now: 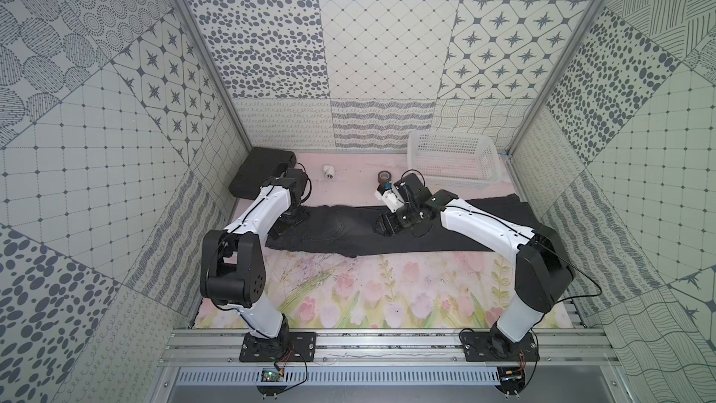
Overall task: Roll up the long pants
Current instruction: Fold the long pant at the center of the board.
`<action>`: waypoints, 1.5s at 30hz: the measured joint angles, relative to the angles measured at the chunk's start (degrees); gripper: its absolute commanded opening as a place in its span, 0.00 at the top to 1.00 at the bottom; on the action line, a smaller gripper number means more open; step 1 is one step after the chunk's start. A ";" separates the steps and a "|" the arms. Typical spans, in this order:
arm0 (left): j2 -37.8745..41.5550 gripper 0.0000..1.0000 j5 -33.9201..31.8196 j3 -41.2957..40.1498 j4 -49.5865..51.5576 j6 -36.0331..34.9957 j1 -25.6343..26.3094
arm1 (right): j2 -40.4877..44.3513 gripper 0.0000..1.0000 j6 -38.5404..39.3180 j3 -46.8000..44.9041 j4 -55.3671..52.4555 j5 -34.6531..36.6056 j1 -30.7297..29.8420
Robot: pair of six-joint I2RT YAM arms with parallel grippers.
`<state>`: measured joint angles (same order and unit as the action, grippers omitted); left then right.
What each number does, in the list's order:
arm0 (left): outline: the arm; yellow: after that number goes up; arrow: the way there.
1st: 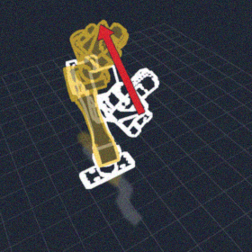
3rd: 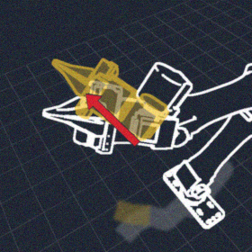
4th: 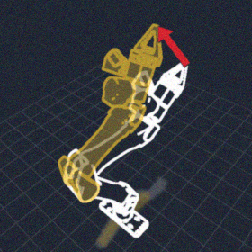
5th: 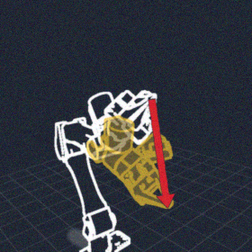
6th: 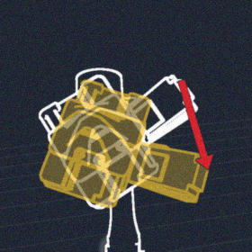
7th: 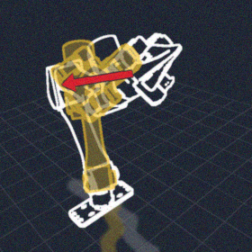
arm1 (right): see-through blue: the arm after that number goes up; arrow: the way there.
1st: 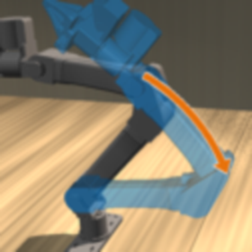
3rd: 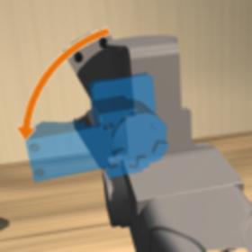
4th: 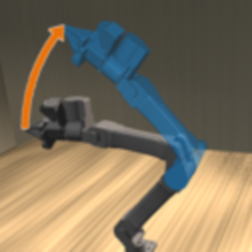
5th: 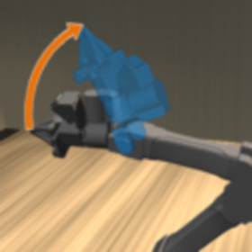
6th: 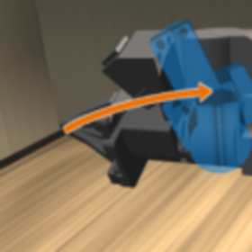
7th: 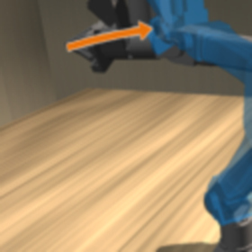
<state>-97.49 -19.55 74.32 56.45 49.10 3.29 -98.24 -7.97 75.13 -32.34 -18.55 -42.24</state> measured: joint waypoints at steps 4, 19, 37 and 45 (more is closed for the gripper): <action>-1.92 0.11 4.15 -1.40 -2.10 -1.38 -1.40 | -1.86 0.35 6.32 -1.40 2.05 1.51 -5.01; -6.97 0.88 11.04 -7.52 -12.41 -0.92 -3.41 | -18.95 0.68 22.91 5.86 3.48 14.43 -11.69; 3.32 1.00 14.29 -6.45 -8.22 -3.50 -9.68 | -13.75 1.00 25.99 4.24 7.08 6.95 -7.96; 3.50 0.78 13.62 -7.67 -4.33 -5.38 -10.34 | -15.50 0.85 26.84 4.57 1.95 1.16 -7.56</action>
<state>-94.00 -5.93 66.65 52.12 43.72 -7.05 -113.73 18.87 79.70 -30.39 -17.39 -49.80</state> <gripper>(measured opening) 0.058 0.086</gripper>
